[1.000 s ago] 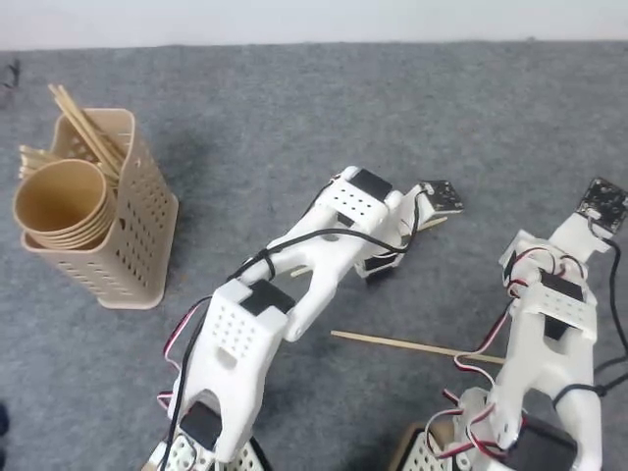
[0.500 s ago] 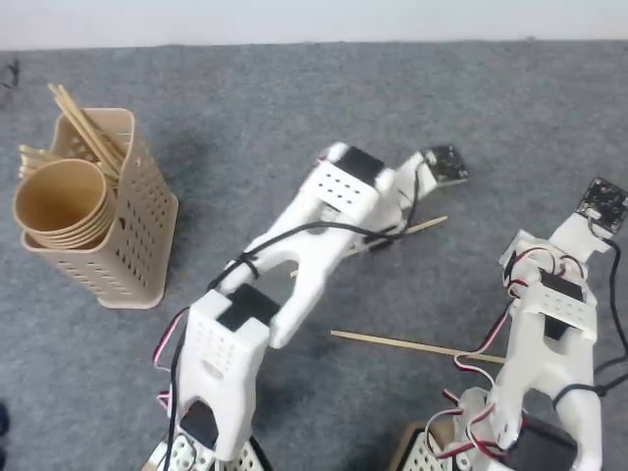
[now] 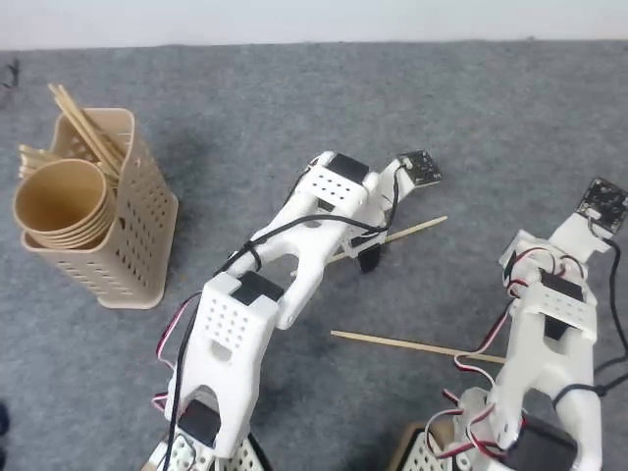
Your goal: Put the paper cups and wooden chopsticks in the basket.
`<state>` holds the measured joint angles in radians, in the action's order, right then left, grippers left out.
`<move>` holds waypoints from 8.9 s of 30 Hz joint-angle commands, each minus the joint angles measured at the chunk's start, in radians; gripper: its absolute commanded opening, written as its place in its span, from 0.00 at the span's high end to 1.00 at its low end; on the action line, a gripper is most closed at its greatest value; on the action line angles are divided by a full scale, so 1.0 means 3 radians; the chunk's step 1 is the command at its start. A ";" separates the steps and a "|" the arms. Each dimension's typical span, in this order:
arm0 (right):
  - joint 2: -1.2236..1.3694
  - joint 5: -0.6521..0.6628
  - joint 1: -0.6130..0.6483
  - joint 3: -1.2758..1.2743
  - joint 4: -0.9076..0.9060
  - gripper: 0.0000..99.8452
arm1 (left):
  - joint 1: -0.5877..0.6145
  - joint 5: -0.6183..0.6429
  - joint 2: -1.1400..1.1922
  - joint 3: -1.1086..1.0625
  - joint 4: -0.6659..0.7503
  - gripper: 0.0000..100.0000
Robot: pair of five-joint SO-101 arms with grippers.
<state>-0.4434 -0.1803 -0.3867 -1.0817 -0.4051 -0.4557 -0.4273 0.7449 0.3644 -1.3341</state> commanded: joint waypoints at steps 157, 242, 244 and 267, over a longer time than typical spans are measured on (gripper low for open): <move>-0.0115 -0.0476 -0.0560 0.0046 0.0182 0.99 | -0.1780 0.0235 -0.1918 -0.2626 0.1309 0.85; -0.1271 -0.0276 -0.0192 -0.0803 0.0601 0.99 | 0.3038 0.2158 -0.2634 -0.0366 0.2066 0.99; -0.1271 -0.0276 -0.0192 -0.0803 0.0601 0.99 | 0.3043 0.2163 -0.2532 -0.0366 0.2123 0.99; -0.1271 -0.0276 -0.0146 -0.0803 0.0611 0.99 | 0.2956 0.1979 -0.3222 -0.1256 0.1995 0.77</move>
<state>-0.8117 -0.2770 -0.4388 -1.3303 -0.2424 0.4342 0.1803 -0.1005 -0.0115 -0.7342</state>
